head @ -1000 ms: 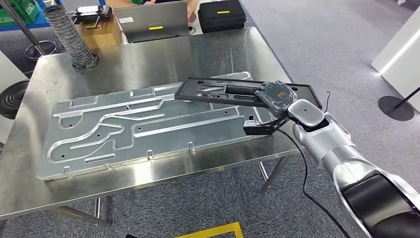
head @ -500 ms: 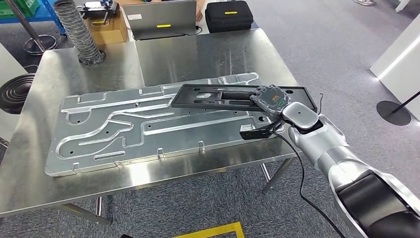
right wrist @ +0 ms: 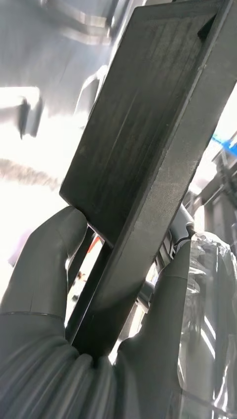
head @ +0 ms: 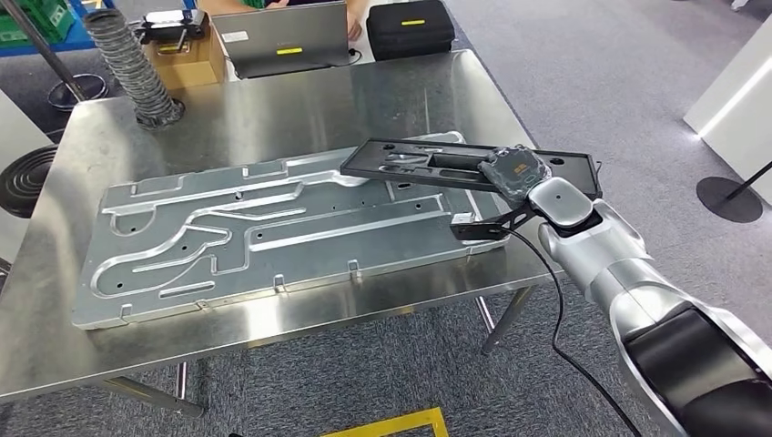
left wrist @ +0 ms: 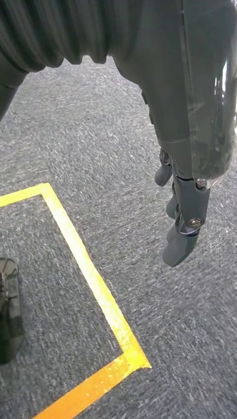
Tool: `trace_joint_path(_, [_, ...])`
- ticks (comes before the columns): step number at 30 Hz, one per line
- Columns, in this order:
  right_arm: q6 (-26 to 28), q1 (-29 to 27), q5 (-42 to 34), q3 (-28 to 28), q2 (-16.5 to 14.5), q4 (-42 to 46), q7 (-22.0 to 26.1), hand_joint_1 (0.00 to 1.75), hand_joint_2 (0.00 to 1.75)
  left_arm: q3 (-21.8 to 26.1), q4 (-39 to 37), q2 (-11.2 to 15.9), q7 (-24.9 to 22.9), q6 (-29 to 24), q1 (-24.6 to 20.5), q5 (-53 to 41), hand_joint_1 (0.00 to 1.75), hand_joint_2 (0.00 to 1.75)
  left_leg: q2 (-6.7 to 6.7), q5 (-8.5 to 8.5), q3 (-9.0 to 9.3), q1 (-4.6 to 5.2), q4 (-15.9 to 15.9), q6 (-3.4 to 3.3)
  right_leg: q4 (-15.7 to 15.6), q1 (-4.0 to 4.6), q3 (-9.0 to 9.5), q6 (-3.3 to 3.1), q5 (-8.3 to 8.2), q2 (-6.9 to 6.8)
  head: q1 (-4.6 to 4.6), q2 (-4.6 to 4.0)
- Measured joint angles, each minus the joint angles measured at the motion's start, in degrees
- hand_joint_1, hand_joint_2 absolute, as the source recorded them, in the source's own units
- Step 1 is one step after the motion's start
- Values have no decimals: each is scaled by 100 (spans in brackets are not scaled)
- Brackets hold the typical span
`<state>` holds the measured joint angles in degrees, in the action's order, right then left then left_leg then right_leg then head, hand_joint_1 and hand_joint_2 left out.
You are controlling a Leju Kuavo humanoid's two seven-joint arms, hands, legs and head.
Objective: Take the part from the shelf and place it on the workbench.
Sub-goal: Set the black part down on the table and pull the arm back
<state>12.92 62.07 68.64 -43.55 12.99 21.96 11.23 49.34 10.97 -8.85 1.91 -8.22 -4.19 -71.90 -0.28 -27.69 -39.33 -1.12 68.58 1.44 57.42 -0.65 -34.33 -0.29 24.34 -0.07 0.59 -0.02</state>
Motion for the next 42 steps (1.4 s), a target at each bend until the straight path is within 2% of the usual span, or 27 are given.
trace_joint_path(2, [-80,73,-12,5,13,-80,-107,175,175,1,0,12,2,1,-4,-8,0,175,0,261,343,-7,-708,-25,68,12,-23,60,42,15,0,0])
trace_joint_path(3, [-112,102,-18,10,25,-115,-148,175,175,1,0,13,3,3,-4,-13,0,175,-2,292,419,-3,-881,-52,93,24,-41,91,52,18,0,0])
trace_joint_path(7, [-153,132,-64,42,60,-234,-196,175,175,7,0,22,4,11,3,-26,0,175,-6,306,427,8,-964,-200,149,6,-89,204,92,18,0,0])
trace_joint_path(9, [-148,141,-76,50,67,-272,-192,175,175,10,0,22,11,12,-14,-32,0,175,-4,331,434,-9,-994,-256,592,-12,-284,250,358,15,0,0])
trace_joint_path(11, [-145,134,-74,51,68,-308,-187,175,175,10,0,23,16,14,-19,-39,0,175,-7,332,429,-4,-995,-276,1371,-15,-649,283,697,14,0,1])
trace_joint_path(12, [-145,120,-73,51,69,-326,-185,175,175,10,0,25,17,14,-16,-42,0,175,-9,331,430,-3,-995,-278,1647,-16,-788,292,767,13,0,1])
trace_joint_path(13, [-144,107,-73,52,68,-341,-183,175,175,11,0,26,17,15,-16,-43,0,175,-11,329,432,-2,-994,-277,1708,-16,-829,290,722,13,0,1])
trace_joint_path(14, [-144,99,-73,53,68,-351,-181,175,175,11,0,27,17,15,-17,-43,0,175,-14,327,437,-2,-993,-275,1538,-16,-759,280,576,13,0,0])
trace_joint_path(16, [-142,103,-74,60,67,-358,-179,175,175,12,0,25,17,16,-27,-45,0,175,-19,317,454,1,-992,-256,739,-8,-378,235,186,13,0,0])
trace_joint_path(17, [-140,107,-75,64,66,-359,-176,175,175,12,0,25,16,16,-31,-46,0,175,-20,312,454,10,-988,-239,387,8,-214,208,64,14,0,0])
trace_joint_path(18, [-138,110,-76,69,64,-360,-172,175,175,12,0,25,16,17,-33,-46,0,175,-20,311,449,18,-988,-216,166,24,-112,184,9,15,0,0])
trace_joint_path(20, [-134,109,-83,79,61,-367,-159,175,175,12,0,25,15,21,-29,-46,0,175,-21,316,442,30,-1001,-160,79,51,-91,138,14,18,0,0])
trace_joint_path(21, [-134,106,-89,86,58,-370,-150,175,175,12,0,26,15,25,-26,-46,0,175,-19,309,441,32,-1007,-128,67,35,-86,105,6,16,0,1])
trace_joint_path(23, [-134,105,-98,96,40,-372,-131,87,87,12,0,27,16,29,-27,-50,0,175,-13,172,377,39,-838,-75,21,4,-64,34,-18,10,0,1])
trace_joint_path(25, [-135,99,-101,101,23,-375,-119,0,0,12,0,28,15,20,-24,-70,0,175,-7,-173,114,39,-227,-47,-1,-3,-51,-16,-25,1,0,0])
trace_joint_path(27, [-136,85,-103,105,17,-381,-103,0,0,12,0,28,5,-37,-10,-97,0,175,-6,-458,-214,35,497,-30,4,9,-53,-35,-20,0,0,0])
trace_joint_path(28, [-136,75,-103,109,13,-384,-92,0,0,12,0,27,1,-83,-5,-103,0,175,-6,-465,-282,35,645,-25,10,13,-52,-38,-18,4,0,0])
trace_joint_path(29, [-136,64,-102,116,9,-385,-83,0,0,12,0,27,1,-129,-6,-103,0,131,-6,-355,-240,34,556,-27,18,14,-50,-35,-14,9,0,0])
trace_joint_path(31, [-135,52,-99,144,5,-386,-73,0,0,13,0,28,17,-187,-18,-88,0,44,-4,32,103,34,-180,-55,49,14,-48,-11,6,21,0,0])
trace_joint_path(32, [-135,53,-99,162,4,-387,-69,0,0,13,0,28,32,-194,-24,-81,0,0,-4,170,288,40,-566,-77,75,27,-57,11,22,25,0,0])
trace_joint_path(33, [-136,55,-99,178,3,-389,-65,0,0,13,0,28,46,-185,-28,-78,0,0,-5,245,412,44,-827,-101,94,35,-67,36,31,27,0,0])
trace_joint_path(34, [-137,55,-99,190,2,-391,-58,0,0,14,0,28,57,-166,-27,-77,0,0,-7,253,468,51,-947,-124,105,45,-77,63,36,27,0,0])
trace_joint_path(36, [-139,54,-99,203,3,-395,-45,0,0,15,0,31,64,-122,-20,-76,0,0,-9,260,476,56,-968,-177,97,45,-84,121,25,30,0,0])
trace_joint_path(38, [-139,49,-100,219,2,-396,-37,0,0,19,0,32,61,-92,-27,-75,0,0,-1,295,490,41,-1015,-248,217,31,-131,183,123,29,0,1])
trace_joint_path(39, [-139,47,-103,231,2,-397,-36,0,0,20,0,32,61,-77,-33,-75,0,0,2,313,497,28,-1040,-276,426,24,-222,211,253,29,0,1])
trace_joint_path(41, [-140,23,-116,252,3,-407,-32,0,0,21,0,32,61,-44,-29,-75,0,0,2,323,495,24,-1048,-297,1152,7,-554,256,611,25,0,0])
trace_joint_path(42, [-139,-4,-129,263,4,-415,-28,0,0,22,0,33,62,-29,-21,-75,0,0,1,322,495,25,-1046,-298,1502,-1,-724,270,734,25,0,0])
